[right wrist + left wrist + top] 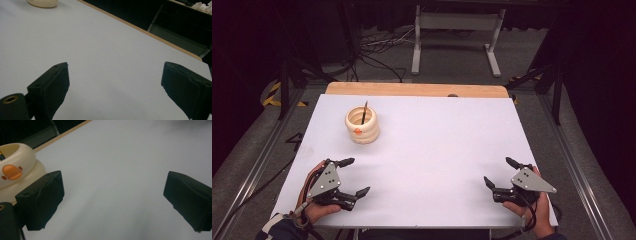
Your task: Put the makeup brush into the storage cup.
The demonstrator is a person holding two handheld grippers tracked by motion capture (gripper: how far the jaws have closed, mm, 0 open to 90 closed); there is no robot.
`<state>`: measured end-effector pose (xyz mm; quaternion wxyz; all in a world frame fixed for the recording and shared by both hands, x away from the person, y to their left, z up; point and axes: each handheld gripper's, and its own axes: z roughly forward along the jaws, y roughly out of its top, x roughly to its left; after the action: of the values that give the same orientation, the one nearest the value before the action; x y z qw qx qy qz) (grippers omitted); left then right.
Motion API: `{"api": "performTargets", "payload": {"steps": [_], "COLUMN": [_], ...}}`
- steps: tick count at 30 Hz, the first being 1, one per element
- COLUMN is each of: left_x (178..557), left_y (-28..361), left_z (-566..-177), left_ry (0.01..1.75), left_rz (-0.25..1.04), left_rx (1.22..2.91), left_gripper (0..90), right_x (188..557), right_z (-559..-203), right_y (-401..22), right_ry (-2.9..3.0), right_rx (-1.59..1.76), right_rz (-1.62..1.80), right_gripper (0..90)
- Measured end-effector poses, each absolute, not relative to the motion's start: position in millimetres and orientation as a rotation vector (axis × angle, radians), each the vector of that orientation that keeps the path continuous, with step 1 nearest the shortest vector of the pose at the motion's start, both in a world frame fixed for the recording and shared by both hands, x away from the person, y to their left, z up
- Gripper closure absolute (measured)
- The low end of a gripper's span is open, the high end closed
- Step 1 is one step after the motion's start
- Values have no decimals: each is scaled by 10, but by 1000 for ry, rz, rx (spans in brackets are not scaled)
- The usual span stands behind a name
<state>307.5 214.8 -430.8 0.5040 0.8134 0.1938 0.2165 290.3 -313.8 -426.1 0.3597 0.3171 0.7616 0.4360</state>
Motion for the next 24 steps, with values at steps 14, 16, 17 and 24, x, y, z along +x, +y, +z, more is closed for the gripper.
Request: {"api": "performTargets", "payload": {"steps": [14, 16, 17, 24], "left_x": [3088, 3096, 3102, 3131], "left_y": [2170, 2170, 2168, 2172], "left_z": [-4310, -4313, -4318, -4324], "left_ry": [480, 486, 489, 499], "left_rz": [520, 516, 516, 513], "left_rx": [1947, 1953, 1952, 1952], "left_gripper": [37, 37, 37, 37], "right_x": [2904, 2908, 2909, 2915], "right_z": [-4260, -4261, -4262, -4266], "right_y": [-3134, -3134, -3134, -3142], "right_ry": [1965, 1966, 1966, 1967], "right_rx": [815, 817, 816, 820], "right_rz": [1126, 1127, 1127, 1132], "right_gripper": [86, 86, 86, 86]}}
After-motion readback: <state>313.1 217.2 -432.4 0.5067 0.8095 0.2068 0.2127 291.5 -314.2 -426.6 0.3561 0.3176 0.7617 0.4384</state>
